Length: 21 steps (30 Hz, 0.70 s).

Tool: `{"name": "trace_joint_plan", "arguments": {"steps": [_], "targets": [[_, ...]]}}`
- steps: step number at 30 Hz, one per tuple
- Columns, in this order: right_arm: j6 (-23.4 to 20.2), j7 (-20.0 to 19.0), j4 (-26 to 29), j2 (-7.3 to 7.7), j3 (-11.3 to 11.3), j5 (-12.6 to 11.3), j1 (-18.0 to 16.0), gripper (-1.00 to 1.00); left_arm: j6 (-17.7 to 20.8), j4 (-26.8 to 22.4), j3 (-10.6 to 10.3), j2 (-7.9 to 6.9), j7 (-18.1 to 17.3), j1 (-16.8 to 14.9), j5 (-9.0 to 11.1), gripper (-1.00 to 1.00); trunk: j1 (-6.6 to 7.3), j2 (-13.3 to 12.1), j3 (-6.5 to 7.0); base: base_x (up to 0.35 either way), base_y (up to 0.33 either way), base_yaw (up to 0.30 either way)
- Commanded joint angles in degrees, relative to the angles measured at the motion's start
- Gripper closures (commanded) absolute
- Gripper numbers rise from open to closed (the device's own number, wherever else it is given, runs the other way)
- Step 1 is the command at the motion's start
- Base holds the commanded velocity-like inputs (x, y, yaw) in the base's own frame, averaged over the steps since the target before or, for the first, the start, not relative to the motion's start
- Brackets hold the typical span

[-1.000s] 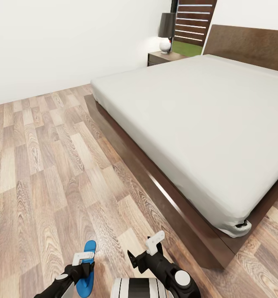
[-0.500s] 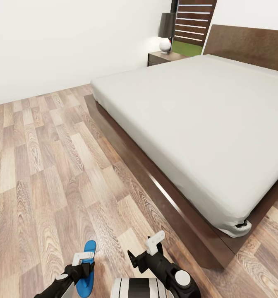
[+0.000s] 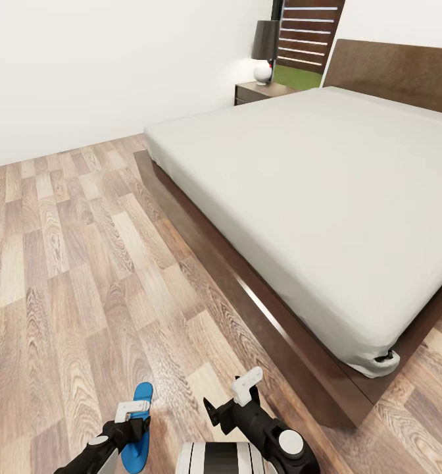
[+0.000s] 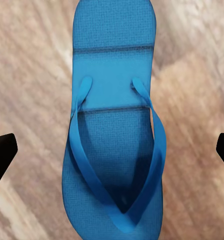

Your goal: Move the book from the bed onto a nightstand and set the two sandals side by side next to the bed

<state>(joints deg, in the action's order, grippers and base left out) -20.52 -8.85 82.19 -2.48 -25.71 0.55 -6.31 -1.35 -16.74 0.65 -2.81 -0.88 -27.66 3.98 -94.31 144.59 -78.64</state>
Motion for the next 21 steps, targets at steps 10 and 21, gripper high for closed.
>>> {"name": "trace_joint_plan", "arguments": {"steps": [10,21], "targets": [[-0.68,-0.2,0.07,-0.14,0.09,0.08,-0.01,-1.0,-0.14,0.04,0.05,0.0,-0.09,-0.02,0.42,-1.0,0.01,0.01,-0.04,0.0,0.0,0.0],[-0.49,-0.23,0.16,0.06,0.09,-0.35,-0.17,-1.0,-0.14,0.04,0.05,0.0,-0.09,-0.02,0.42,-1.0,0.01,0.01,-0.04,0.0,0.0,0.0]]}}
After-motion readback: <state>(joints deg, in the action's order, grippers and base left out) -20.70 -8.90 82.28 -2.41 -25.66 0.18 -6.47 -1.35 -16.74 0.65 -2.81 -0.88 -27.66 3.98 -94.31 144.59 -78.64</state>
